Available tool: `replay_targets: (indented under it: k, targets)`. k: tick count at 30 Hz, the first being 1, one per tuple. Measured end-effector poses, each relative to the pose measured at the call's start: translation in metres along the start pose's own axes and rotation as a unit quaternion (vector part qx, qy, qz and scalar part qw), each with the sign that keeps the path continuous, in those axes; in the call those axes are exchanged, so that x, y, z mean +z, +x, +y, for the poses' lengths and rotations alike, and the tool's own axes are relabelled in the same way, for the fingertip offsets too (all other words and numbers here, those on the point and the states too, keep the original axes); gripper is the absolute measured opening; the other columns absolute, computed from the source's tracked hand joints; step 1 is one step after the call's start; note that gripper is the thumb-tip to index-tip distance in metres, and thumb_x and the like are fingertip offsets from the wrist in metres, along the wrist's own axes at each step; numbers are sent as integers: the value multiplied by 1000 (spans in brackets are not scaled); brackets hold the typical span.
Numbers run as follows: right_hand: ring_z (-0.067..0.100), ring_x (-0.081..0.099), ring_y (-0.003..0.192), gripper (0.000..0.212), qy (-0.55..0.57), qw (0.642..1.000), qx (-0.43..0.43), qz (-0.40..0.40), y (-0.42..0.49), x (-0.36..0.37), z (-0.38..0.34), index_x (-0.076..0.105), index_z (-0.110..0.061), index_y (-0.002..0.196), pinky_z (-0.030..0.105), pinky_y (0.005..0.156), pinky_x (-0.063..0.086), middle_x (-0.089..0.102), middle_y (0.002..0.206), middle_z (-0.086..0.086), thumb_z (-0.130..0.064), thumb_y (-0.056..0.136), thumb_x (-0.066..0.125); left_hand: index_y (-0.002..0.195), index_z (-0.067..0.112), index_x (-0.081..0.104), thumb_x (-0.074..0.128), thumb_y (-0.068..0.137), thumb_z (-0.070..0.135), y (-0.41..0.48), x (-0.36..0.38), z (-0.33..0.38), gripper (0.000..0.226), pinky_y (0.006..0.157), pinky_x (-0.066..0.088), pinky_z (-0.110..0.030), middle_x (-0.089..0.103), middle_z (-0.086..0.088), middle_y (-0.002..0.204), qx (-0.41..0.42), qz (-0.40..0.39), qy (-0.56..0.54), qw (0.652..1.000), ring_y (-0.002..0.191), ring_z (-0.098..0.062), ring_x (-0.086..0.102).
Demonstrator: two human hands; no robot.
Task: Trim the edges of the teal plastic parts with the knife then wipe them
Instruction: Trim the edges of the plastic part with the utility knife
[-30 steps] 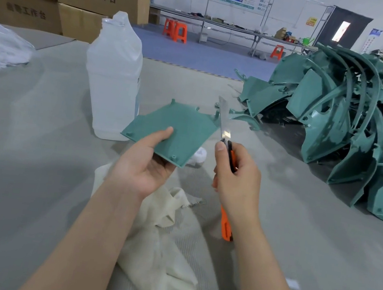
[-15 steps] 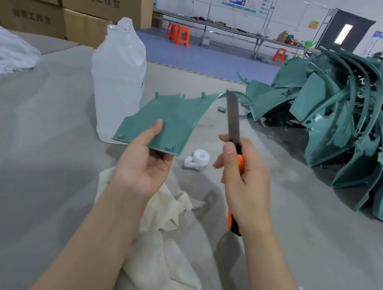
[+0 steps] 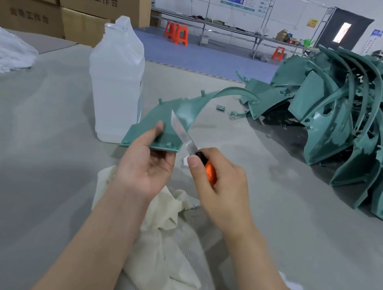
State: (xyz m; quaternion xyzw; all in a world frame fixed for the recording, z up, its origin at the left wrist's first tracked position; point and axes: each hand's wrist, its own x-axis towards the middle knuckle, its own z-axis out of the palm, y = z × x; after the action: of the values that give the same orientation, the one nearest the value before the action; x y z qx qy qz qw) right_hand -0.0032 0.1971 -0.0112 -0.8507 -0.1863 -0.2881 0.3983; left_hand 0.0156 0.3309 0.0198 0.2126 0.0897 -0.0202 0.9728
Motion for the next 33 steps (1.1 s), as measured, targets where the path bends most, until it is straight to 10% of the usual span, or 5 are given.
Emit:
replay_targets:
  k: [33]
  targets:
    - [13,39,49,41,-10,994,65,85,4,-6,10,52,-27,70,26,52,29,46,53,-14,-62,87,39,108,6,63,59,88,4,0,0,0,21,83,55,-29,69,-7,114,-37,-15,44,998,109,-17,64]
